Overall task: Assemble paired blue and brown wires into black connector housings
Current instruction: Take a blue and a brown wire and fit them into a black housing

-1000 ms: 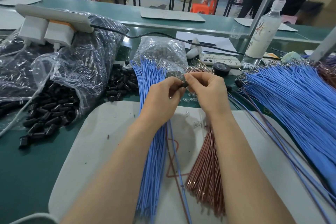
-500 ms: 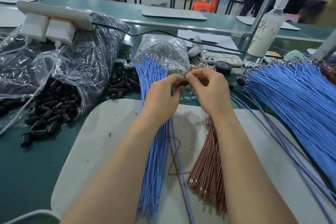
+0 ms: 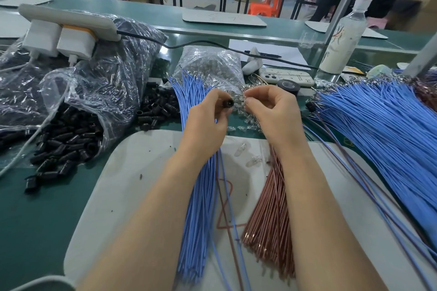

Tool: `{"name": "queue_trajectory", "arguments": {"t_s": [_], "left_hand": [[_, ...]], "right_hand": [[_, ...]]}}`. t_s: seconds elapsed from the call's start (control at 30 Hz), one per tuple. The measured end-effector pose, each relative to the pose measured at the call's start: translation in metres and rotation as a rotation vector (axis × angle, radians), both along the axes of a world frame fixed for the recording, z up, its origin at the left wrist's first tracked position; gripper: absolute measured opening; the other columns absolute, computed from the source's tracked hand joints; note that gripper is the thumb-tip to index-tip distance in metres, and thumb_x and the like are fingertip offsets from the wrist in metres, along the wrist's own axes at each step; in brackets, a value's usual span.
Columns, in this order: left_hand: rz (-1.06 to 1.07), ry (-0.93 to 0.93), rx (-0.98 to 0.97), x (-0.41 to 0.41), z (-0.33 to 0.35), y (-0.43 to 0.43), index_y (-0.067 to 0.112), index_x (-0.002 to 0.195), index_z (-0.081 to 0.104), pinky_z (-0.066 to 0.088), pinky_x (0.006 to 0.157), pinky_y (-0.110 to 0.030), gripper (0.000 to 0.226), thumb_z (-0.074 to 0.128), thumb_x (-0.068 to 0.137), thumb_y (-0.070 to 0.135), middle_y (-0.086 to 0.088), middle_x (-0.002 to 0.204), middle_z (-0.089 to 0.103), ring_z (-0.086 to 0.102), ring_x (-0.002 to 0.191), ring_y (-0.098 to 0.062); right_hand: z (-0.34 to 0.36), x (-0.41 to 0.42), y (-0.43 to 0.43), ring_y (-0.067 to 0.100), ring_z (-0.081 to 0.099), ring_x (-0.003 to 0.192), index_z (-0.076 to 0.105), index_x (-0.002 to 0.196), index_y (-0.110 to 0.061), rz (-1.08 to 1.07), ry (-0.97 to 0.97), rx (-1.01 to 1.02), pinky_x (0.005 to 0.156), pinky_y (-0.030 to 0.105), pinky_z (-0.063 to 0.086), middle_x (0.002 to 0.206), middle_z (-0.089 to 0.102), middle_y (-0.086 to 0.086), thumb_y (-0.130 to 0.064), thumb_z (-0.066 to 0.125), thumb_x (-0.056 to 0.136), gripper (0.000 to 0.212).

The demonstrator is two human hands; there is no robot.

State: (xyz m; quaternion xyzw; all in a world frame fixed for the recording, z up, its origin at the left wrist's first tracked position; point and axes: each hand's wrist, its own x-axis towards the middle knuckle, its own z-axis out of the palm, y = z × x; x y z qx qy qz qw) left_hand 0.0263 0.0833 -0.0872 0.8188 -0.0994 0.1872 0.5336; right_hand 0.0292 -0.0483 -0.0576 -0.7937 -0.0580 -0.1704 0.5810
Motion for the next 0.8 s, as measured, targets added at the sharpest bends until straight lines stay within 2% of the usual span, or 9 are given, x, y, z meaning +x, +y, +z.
{"name": "queue_trajectory", "arguments": {"t_s": [0.13, 0.23, 0.33, 0.43, 0.6, 0.67, 0.73, 0.8], "left_hand": [[-0.010, -0.004, -0.016, 0.001, -0.001, 0.000, 0.022, 0.098, 0.055, 0.051, 0.084, -0.021, 0.017, 0.057, 0.091, 0.006, 0.011, 0.087, 0.065, 0.064, 0.088, -0.007], [-0.016, -0.002, -0.026, 0.000, 0.000, 0.000, 0.020, 0.100, 0.056, 0.051, 0.086, -0.026, 0.015, 0.057, 0.092, 0.007, 0.006, 0.089, 0.066, 0.064, 0.089, -0.010], [-0.017, -0.003, -0.029, 0.000, 0.002, 0.000, 0.020, 0.101, 0.056, 0.050, 0.084, -0.022, 0.016, 0.056, 0.092, 0.006, 0.007, 0.088, 0.066, 0.064, 0.088, -0.010], [-0.024, -0.004, -0.017, -0.001, 0.003, 0.000, 0.016, 0.104, 0.058, 0.050, 0.083, -0.020, 0.016, 0.055, 0.092, 0.006, 0.004, 0.090, 0.067, 0.064, 0.089, -0.010], [-0.002, -0.002, -0.045, -0.002, 0.005, 0.001, 0.020, 0.101, 0.055, 0.048, 0.081, -0.015, 0.017, 0.052, 0.093, 0.006, 0.005, 0.093, 0.067, 0.064, 0.089, -0.009], [0.034, -0.005, -0.094, -0.001, 0.006, 0.001, 0.024, 0.099, 0.054, 0.048, 0.074, -0.013, 0.015, 0.053, 0.094, 0.010, 0.005, 0.094, 0.068, 0.064, 0.087, -0.009], [0.068, -0.006, -0.164, -0.001, 0.009, 0.003, 0.026, 0.098, 0.053, 0.045, 0.067, -0.010, 0.013, 0.053, 0.094, 0.014, 0.007, 0.090, 0.069, 0.062, 0.083, -0.006], [0.080, 0.014, -0.268, 0.000, 0.012, 0.005, 0.028, 0.095, 0.054, 0.045, 0.070, -0.012, 0.013, 0.053, 0.095, 0.015, 0.010, 0.085, 0.069, 0.060, 0.077, 0.000]], "right_hand": [[0.003, -0.003, -0.001, 0.011, 0.067, 0.082, 0.069, 0.093, -0.014, 0.068, -0.030, -0.002, 0.083, 0.027, 0.056, 0.086, 0.071, -0.001, -0.004, 0.063, 0.086, 0.013], [0.005, -0.006, -0.001, 0.007, 0.066, 0.081, 0.068, 0.096, -0.013, 0.086, -0.065, -0.050, 0.078, 0.019, 0.054, 0.088, 0.070, -0.001, -0.005, 0.064, 0.087, 0.013], [0.007, -0.007, 0.001, 0.003, 0.065, 0.079, 0.069, 0.093, -0.015, 0.085, -0.094, -0.129, 0.076, 0.014, 0.052, 0.085, 0.070, -0.005, -0.005, 0.065, 0.086, 0.012], [0.007, -0.007, 0.002, 0.003, 0.065, 0.080, 0.071, 0.093, -0.017, 0.071, -0.123, -0.191, 0.077, 0.016, 0.052, 0.084, 0.069, -0.009, -0.007, 0.065, 0.087, 0.012], [0.006, -0.003, -0.004, 0.003, 0.064, 0.077, 0.069, 0.094, -0.015, -0.078, -0.181, -0.140, 0.077, 0.019, 0.053, 0.082, 0.066, -0.013, -0.009, 0.064, 0.088, 0.010], [0.002, 0.002, -0.008, -0.002, 0.061, 0.073, 0.068, 0.091, -0.017, -0.125, -0.132, -0.160, 0.074, 0.013, 0.050, 0.080, 0.064, -0.014, -0.008, 0.064, 0.087, 0.011], [-0.007, 0.006, -0.007, -0.003, 0.059, 0.073, 0.068, 0.091, -0.019, -0.102, 0.014, -0.267, 0.067, 0.006, 0.047, 0.083, 0.066, -0.009, -0.007, 0.063, 0.087, 0.014], [-0.018, 0.009, -0.002, 0.001, 0.059, 0.075, 0.070, 0.093, -0.019, -0.067, 0.147, -0.368, 0.059, 0.003, 0.043, 0.090, 0.068, -0.004, -0.007, 0.060, 0.088, 0.016]]}}
